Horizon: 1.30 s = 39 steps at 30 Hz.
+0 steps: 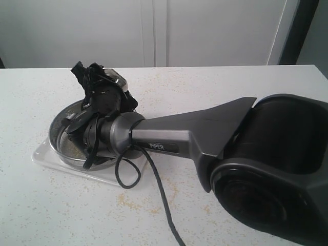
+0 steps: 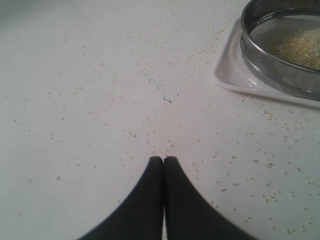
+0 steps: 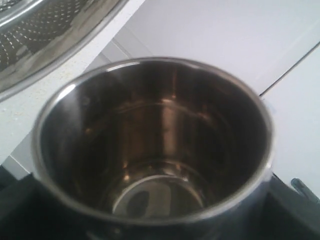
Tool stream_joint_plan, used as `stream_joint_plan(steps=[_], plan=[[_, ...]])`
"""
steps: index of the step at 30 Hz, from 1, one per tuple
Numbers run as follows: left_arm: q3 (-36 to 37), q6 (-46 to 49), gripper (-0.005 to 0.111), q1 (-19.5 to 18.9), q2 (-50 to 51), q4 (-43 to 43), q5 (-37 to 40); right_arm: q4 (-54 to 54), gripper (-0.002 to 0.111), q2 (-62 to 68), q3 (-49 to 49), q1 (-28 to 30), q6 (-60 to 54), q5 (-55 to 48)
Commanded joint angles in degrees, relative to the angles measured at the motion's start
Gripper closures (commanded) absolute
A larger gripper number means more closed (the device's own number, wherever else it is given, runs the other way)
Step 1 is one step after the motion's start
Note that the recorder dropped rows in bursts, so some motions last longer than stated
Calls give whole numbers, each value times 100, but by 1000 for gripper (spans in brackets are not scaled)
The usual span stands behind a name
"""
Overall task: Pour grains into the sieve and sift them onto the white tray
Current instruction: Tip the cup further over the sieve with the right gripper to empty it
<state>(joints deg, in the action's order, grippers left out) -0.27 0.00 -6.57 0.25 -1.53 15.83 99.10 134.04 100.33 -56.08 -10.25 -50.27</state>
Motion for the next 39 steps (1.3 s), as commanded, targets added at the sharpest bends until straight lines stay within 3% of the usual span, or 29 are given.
stream_joint_plan(steps=[1,8,13,19,34,39], plan=[[27,0,107,-10,-25,12,-7,85,108,-178,56,0,458,-12],[27,0,107,-10,-25,12,-7,85,108,-165,39,-11,117,-273],[27,0,107,-10,-25,12,-7,85,108,-159,16,14,900,-91],[27,0,107,-10,-25,12,-7,85,108,-136,26,-14,512,-207],[27,0,107,-10,-25,12,-7,63,108,-134,26,12,1968,-504],[27,0,107,-10,-25,12,-7,-631,108,-134,26,12,2215,-479]])
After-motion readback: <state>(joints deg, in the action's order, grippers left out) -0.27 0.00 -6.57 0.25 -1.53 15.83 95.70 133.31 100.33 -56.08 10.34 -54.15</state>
